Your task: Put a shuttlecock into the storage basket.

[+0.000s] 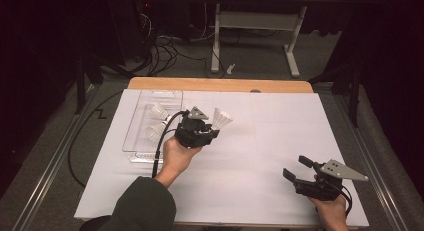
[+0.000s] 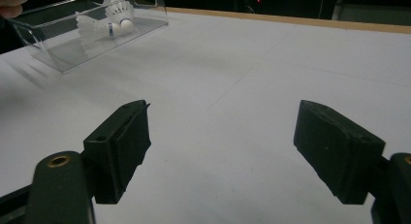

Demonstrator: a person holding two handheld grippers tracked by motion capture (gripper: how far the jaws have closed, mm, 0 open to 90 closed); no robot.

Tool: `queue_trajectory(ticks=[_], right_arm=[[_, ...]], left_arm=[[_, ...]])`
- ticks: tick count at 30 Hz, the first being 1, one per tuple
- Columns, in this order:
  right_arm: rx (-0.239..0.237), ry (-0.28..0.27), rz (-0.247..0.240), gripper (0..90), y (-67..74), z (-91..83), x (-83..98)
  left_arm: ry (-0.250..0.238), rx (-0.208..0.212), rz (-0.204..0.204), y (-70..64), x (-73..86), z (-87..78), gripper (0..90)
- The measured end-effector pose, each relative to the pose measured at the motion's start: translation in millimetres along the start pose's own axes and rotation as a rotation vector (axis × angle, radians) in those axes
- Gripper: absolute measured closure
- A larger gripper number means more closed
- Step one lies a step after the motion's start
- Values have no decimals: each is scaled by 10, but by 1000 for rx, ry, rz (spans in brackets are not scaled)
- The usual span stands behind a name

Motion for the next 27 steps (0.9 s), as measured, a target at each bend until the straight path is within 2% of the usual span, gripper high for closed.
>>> queue_trajectory(ticks=[4, 27], right_arm=[[0, -2, -1, 212, -3, -1, -1], [1, 7, -9, 214, 4, 9, 9]], left_arm=[[-9, -7, -12, 49, -3, -57, 654], [-28, -37, -20, 189, -30, -265, 654]])
Point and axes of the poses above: each handheld gripper's, and its own axes: z roughly forward along the jaws, x roughly out of its underside, y roughly to its left, the point moved 9 cm from there along z, roughly forward along the jaws, and after that the axes turned 3 degrees about -z, right-handed, at the moved point
